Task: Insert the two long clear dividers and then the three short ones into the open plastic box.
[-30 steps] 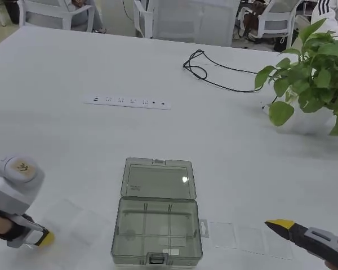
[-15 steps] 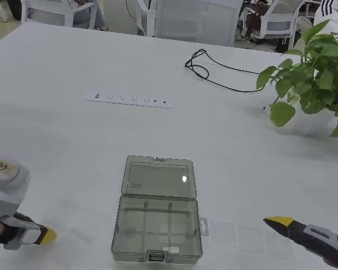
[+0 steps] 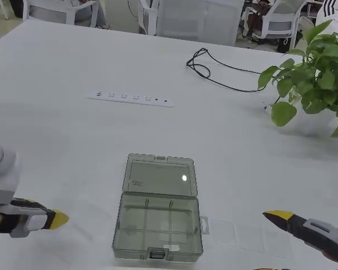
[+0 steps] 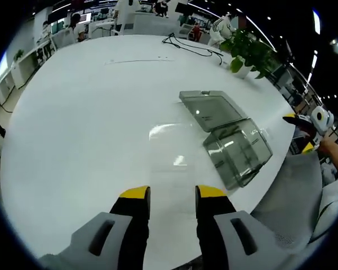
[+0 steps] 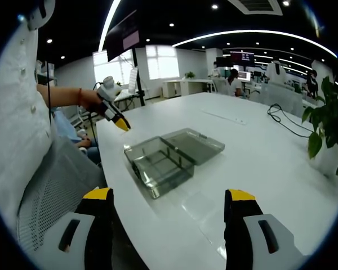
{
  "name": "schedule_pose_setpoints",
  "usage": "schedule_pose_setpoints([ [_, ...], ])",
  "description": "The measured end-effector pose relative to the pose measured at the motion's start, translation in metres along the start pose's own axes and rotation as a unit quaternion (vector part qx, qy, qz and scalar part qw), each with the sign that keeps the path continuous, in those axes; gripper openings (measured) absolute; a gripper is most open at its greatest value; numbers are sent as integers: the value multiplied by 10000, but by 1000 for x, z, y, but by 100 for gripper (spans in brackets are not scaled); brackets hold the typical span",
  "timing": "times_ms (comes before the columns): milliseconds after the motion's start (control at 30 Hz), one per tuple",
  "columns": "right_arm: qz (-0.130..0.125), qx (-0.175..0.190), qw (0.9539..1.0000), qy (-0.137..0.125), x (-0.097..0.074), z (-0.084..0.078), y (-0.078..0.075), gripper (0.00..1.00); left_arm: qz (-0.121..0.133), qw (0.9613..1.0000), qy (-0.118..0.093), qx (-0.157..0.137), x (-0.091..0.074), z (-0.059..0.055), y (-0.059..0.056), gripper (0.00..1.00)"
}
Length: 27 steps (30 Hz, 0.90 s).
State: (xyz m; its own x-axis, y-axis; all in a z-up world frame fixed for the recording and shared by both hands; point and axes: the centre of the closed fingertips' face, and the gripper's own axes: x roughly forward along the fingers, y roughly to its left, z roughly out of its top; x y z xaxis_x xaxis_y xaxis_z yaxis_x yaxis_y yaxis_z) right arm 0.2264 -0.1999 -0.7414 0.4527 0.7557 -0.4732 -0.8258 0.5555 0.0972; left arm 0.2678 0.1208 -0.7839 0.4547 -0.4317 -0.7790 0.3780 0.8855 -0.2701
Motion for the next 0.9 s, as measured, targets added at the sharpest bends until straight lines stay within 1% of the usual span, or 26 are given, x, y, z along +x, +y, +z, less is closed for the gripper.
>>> schedule_pose_setpoints([
  [100,-10,16,10000,-59,0,6,2,81,-173,9996,-204,-48,-3,10,-14,30],
  [200,-19,22,10000,-95,-1,9,1,81,-264,9991,-331,-40,-5,17,-23,30],
  [333,-13,82,9998,-166,-1,18,3,79,-527,9966,-622,-129,-7,30,-41,30],
  [433,-26,101,9997,-228,-2,25,3,77,-621,9954,-715,-126,-8,35,-51,30],
  [467,-22,143,9996,-251,-2,28,2,76,-663,9947,-778,-125,-9,38,-55,30],
  [533,-48,169,9992,-354,-2,35,2,75,-730,9938,-824,-136,-9,40,-61,30],
  [600,-61,234,9989,-390,-3,40,2,74,-778,9930,-876,-141,-8,42,-66,30],
  [700,-61,313,9984,-467,-3,48,3,70,-900,9904,-1024,-211,-10,47,-76,30],
  [733,-69,315,9982,-514,-3,53,4,70,-917,9900,-1049,-215,-10,48,-79,30],
  [833,-62,401,9978,-528,-1,59,6,67,-1029,9877,-1151,-230,-9,51,-90,30],
  [867,-63,423,9975,-555,0,62,7,65,-1040,9875,-1162,-236,-9,51,-92,30],
  [900,-64,456,9972,-588,0,64,8,64,-1086,9866,-1195,-253,-9,52,-96,30],
])
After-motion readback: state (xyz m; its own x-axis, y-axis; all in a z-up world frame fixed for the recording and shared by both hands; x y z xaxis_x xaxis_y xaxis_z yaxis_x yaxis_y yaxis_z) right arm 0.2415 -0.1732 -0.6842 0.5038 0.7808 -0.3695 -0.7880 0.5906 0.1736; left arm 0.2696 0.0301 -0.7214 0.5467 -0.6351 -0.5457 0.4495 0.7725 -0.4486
